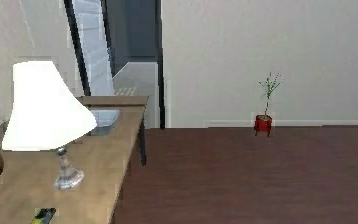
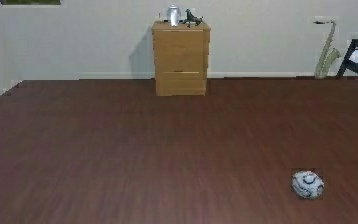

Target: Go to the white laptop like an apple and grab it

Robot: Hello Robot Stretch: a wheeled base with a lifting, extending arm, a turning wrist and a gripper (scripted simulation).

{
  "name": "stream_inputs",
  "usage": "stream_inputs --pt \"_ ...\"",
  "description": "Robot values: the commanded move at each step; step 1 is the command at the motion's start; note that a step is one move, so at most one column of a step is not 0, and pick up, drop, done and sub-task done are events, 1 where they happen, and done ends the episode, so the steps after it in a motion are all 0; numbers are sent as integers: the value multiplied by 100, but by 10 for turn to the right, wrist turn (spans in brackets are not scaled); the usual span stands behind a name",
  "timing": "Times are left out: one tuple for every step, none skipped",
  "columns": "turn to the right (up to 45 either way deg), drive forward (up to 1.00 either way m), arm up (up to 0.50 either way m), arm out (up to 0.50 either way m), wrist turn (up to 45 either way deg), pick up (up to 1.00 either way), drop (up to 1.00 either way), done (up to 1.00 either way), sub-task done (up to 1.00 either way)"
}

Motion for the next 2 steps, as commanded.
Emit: stream_inputs --pt "0 100 0 0 0 0 0 0 0" --pt "-30 0 0 0 0 0 0 0 0"
